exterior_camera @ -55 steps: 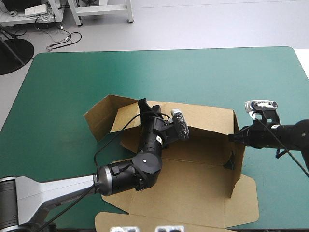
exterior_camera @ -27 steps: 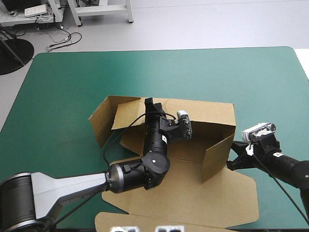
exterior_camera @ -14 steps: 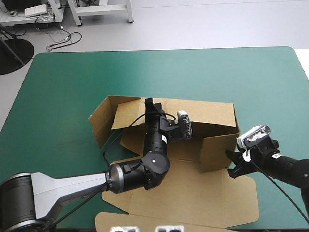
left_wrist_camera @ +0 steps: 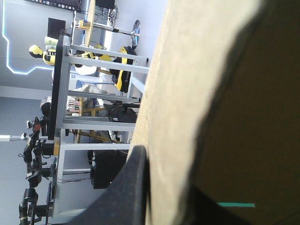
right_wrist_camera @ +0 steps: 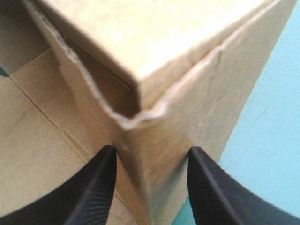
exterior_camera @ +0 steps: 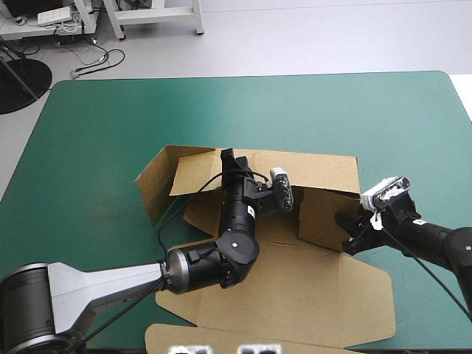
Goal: Fold the box
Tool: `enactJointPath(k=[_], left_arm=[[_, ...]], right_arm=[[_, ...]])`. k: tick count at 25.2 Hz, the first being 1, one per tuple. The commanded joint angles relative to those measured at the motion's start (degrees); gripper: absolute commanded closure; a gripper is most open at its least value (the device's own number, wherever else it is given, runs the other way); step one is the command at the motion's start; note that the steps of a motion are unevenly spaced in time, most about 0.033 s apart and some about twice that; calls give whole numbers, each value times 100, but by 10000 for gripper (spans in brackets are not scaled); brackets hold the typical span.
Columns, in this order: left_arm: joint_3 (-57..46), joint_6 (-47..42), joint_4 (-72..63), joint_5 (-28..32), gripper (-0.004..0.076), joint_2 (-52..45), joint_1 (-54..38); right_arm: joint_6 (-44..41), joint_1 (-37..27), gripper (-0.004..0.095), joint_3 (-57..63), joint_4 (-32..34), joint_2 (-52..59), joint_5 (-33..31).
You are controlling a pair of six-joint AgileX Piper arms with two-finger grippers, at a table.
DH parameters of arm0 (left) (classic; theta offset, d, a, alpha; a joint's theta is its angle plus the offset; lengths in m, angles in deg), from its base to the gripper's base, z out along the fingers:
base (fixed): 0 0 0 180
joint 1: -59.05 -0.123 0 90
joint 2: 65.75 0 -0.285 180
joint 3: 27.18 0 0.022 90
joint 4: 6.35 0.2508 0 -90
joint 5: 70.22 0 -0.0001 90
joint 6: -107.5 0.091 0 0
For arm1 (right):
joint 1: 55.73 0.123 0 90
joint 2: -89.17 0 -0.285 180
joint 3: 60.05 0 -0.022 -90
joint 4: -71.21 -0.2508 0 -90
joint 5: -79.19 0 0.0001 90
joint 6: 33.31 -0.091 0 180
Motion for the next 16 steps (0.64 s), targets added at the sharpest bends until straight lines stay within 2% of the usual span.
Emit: enactJointPath(k=[1, 3, 4, 8, 9, 16], left_arm=[[79, -169, -291, 586, 734, -108, 60], [79, -169, -291, 634, 734, -108, 60], [79, -169, -291, 672, 734, -108, 60], [79, -169, -187, 718, 734, -108, 60], [79, -169, -143, 718, 734, -108, 60], [79, -169, 276, 653, 710, -108, 60]], right_arm=[[386, -2, 464, -158, -836, -326, 169], [398, -2, 484, -158, -1161, -585, 316], [451, -2, 528, -158, -1339, -683, 429], [794, -2, 896, -158, -1667, -844, 459], [812, -2, 921, -158, -1667, -844, 444], [812, -2, 908, -158, -1631, -844, 299]])
